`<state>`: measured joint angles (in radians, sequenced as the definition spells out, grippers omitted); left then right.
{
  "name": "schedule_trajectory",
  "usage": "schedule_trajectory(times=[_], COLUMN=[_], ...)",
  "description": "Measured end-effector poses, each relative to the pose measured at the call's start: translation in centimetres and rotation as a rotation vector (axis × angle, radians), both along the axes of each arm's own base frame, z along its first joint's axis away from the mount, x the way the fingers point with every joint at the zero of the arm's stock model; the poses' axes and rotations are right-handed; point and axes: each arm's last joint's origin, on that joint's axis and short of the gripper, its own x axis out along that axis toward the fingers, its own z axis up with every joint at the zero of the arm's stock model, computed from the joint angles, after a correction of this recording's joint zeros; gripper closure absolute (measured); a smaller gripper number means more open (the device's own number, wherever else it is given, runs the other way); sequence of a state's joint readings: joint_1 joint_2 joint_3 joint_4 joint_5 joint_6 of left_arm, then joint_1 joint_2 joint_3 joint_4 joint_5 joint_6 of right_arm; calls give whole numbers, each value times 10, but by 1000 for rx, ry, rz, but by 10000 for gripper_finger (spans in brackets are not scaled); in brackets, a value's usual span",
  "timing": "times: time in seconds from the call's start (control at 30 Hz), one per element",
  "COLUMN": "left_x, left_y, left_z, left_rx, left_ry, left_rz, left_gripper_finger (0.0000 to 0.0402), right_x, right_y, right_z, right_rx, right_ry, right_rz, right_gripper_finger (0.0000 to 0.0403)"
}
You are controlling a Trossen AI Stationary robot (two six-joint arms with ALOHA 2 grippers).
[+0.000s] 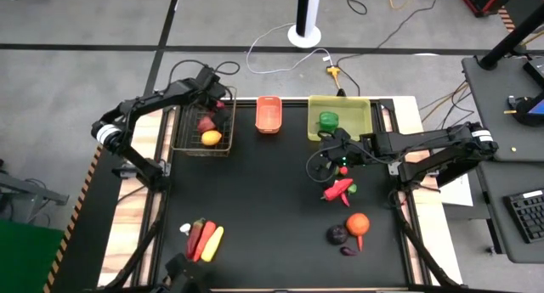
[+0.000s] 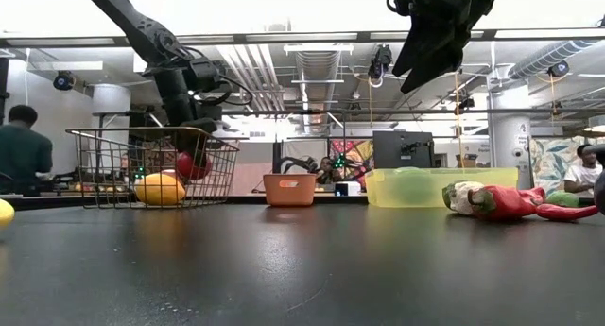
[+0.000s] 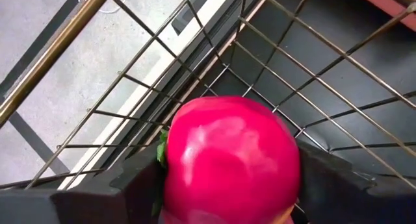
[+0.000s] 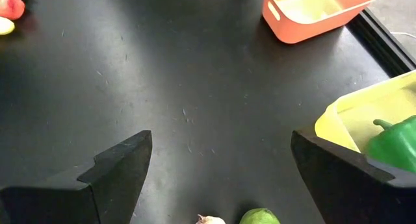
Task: Sort produce into baskets
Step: Put the red tomato into the wire basket, then put the long red chili pepper into the yellow bin
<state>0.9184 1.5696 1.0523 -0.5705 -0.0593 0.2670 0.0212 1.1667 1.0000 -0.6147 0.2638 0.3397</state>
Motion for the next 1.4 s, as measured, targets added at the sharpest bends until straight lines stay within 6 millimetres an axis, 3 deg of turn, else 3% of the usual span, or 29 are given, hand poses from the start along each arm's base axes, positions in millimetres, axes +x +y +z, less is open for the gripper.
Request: schedule_trajectory(times=[0.2, 0.67, 0.83, 0.97, 1.1, 1.4], left_x=[0, 1, -1, -1, 7, 18], left_y=[0, 1, -9, -31, -67, -156], left_z=[0, 2, 21, 46, 67, 82], left_rx=[-1, 11, 47, 83, 110, 172], left_ry=[-7, -26, -79, -154, -243, -351], left_rz=[11, 30, 45, 45, -28, -159], left_gripper_finger=[108, 105, 104, 104, 104, 104], right_x=[0, 0, 0, 0, 0, -2], right_y=[0, 0, 0, 0, 0, 0], right_z=[0, 0, 0, 0, 0, -4], right_rx=[0, 0, 0, 32, 99, 187], right_ry=[0, 0, 0, -12, -38, -28], right_rz=[0, 0, 0, -37, -115, -227], right_gripper_finger=[44, 44, 44, 44, 44, 44])
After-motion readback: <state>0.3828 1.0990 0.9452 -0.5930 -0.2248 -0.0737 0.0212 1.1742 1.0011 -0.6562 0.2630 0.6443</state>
